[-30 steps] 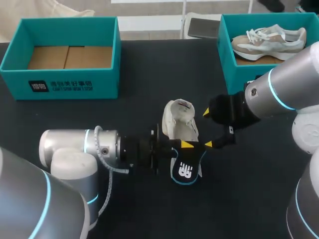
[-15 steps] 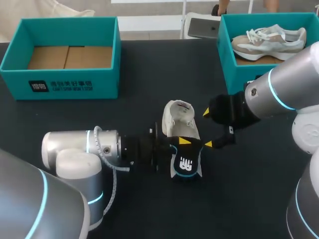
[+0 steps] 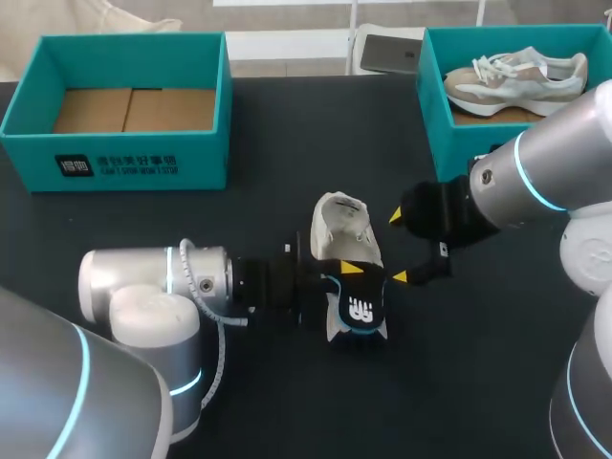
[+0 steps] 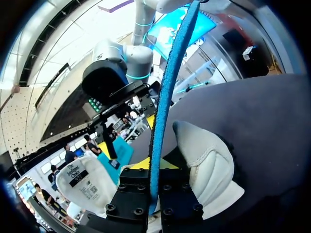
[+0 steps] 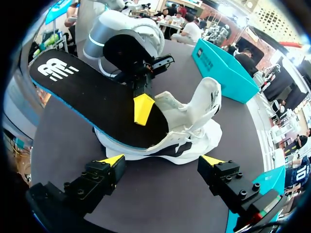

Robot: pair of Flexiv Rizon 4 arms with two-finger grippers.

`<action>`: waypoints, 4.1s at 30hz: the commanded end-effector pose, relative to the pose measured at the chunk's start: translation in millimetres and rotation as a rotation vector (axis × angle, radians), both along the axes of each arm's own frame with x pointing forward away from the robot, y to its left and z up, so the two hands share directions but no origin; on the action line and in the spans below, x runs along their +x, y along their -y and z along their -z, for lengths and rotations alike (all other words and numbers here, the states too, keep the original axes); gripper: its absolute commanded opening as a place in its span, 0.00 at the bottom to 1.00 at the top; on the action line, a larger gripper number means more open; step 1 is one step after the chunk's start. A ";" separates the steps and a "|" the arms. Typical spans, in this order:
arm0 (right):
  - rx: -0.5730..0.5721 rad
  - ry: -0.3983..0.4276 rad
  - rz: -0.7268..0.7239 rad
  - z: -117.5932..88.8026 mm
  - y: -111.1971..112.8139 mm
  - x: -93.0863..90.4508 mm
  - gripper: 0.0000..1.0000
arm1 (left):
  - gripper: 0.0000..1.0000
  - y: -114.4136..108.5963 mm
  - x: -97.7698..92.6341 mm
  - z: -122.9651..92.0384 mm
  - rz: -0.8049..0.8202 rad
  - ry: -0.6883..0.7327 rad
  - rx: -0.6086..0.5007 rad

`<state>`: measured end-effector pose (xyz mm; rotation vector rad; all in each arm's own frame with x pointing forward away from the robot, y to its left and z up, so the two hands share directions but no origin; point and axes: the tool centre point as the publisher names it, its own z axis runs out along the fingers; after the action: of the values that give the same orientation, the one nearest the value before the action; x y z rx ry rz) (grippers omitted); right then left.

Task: Take the shoe out of the shoebox, open the shoe tongue, remove and reinsert the insole, then place the shoe into the shoebox

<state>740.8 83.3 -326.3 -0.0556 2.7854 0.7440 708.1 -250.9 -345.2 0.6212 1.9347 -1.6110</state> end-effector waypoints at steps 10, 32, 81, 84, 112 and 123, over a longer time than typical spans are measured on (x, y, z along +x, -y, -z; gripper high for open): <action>-0.004 0.002 0.003 0.2 -1.4 -1.0 1.00 | 0.38 -2.9 -12.8 -30.4 0.013 0.029 -0.030; -0.004 0.002 0.003 0.2 -1.4 -1.0 1.00 | 0.00 -1.6 -17.1 -20.2 0.037 0.067 0.004; -0.004 0.002 0.003 0.2 -1.4 -1.0 1.00 | 0.00 -4.7 -5.9 -3.5 0.005 0.154 0.033; -0.004 0.002 0.003 0.2 -1.4 -1.0 1.00 | 0.00 -9.2 4.1 1.6 -0.015 0.166 0.048; -0.004 0.002 0.003 0.2 -1.4 -1.0 1.00 | 0.23 -13.0 -29.0 -24.0 0.018 0.199 0.024; -0.004 0.002 0.003 0.2 -1.4 -1.0 1.00 | 0.00 -10.3 -7.3 4.4 0.019 0.194 0.077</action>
<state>740.8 83.3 -326.3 -0.0557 2.7853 0.7441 691.2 -232.1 -344.4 0.7902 1.8515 -1.4374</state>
